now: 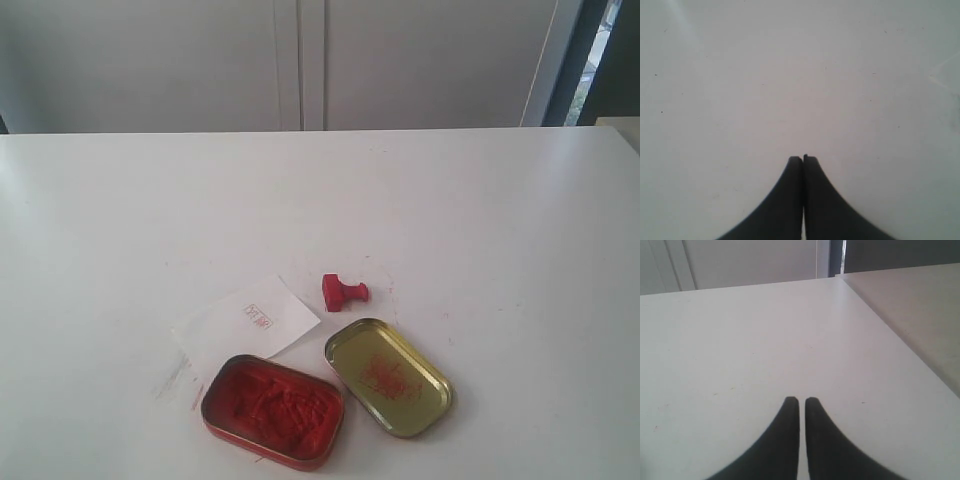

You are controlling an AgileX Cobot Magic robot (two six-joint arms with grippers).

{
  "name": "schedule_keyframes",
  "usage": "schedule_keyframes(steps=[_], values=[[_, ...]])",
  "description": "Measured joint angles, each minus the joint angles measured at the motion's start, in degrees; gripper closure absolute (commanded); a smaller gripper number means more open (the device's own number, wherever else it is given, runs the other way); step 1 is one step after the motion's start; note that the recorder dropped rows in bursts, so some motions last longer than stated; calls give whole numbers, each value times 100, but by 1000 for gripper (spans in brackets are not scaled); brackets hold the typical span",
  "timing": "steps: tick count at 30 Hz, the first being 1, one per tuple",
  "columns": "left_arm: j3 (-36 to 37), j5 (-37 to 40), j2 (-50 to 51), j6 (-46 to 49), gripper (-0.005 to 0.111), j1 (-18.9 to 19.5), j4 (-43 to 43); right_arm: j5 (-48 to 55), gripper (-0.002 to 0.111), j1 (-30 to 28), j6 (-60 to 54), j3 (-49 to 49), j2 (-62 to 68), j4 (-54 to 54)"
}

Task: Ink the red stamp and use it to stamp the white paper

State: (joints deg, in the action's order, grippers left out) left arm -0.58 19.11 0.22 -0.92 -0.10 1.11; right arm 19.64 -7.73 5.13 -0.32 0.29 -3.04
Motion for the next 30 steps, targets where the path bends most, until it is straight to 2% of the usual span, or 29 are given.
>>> schedule_keyframes(steps=[10, 30], values=[[0, 0, 0, 0, 107, 0, 0, 0, 103, 195, 0, 0, 0, 0], [0, 0, 0, 0, 107, 0, 0, 12, 103, 206, 0, 0, 0, 0]])
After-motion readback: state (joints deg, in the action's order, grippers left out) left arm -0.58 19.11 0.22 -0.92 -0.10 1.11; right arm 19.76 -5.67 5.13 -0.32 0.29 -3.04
